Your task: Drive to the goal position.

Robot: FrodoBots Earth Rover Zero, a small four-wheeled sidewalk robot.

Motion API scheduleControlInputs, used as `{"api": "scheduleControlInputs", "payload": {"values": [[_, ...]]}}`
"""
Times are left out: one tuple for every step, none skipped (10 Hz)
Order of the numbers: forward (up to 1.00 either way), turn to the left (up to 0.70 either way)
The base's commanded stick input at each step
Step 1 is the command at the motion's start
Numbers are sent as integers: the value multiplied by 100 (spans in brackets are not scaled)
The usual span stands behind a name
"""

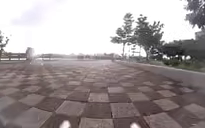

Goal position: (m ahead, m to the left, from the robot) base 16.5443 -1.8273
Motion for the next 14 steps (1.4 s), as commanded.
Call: {"api": "scheduleControlInputs", "payload": {"values": [[70, 0], [70, 0], [70, 0], [70, 0], [70, 0], [70, 0], [70, 0], [70, 0], [70, 0], [70, 0], [70, 0], [70, 0], [70, 0], [70, 0]]}}
